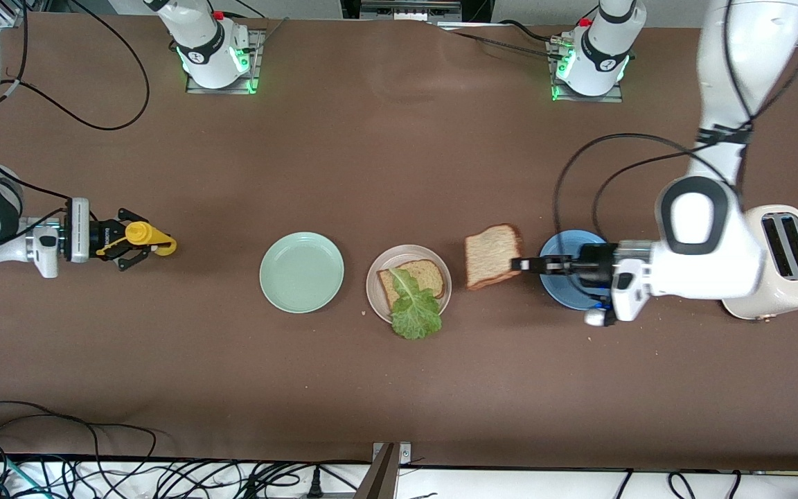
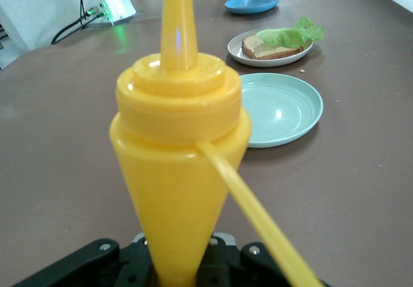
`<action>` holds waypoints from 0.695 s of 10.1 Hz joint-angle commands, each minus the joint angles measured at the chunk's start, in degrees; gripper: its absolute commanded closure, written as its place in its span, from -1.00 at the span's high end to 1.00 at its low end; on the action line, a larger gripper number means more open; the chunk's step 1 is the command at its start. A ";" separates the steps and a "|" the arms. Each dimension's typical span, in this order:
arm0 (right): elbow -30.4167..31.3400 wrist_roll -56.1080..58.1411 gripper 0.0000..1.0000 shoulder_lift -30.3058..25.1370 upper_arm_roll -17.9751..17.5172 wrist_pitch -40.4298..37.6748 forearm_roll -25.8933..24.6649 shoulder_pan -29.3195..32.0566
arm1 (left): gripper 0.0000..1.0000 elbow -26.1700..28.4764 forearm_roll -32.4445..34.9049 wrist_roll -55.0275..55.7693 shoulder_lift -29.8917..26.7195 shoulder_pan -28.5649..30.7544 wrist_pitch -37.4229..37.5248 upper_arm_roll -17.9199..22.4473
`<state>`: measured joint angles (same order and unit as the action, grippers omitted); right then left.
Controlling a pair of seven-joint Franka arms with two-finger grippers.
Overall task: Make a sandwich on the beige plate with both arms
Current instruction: 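Lower the toast onto the lettuce while the right gripper releases the bottle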
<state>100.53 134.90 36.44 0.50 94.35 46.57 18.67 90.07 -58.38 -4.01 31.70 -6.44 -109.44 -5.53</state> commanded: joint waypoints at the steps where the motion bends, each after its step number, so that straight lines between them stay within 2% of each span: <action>1: -0.25 3.87 -1.00 3.28 -0.85 -1.45 2.12 1.99 | -1.00 3.62 -5.94 -0.82 -2.34 -3.83 -6.46 0.70; 4: -0.43 7.57 -1.00 7.14 -0.85 -0.48 4.92 2.34 | -1.00 4.85 -13.41 -0.73 -1.82 -7.96 -16.21 0.61; 6: -0.60 7.48 -1.00 7.24 -0.76 0.31 4.76 2.34 | -1.00 4.76 -14.48 -0.73 -1.03 -9.37 -17.38 0.61; 7: -0.69 7.31 -1.00 7.24 -0.76 1.18 4.23 2.34 | -1.00 4.67 -16.74 -0.82 -0.24 -11.30 -21.47 0.70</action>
<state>100.39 141.36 43.76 0.47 95.33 50.28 20.00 93.77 -71.35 -3.98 31.52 -15.23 -126.84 -5.50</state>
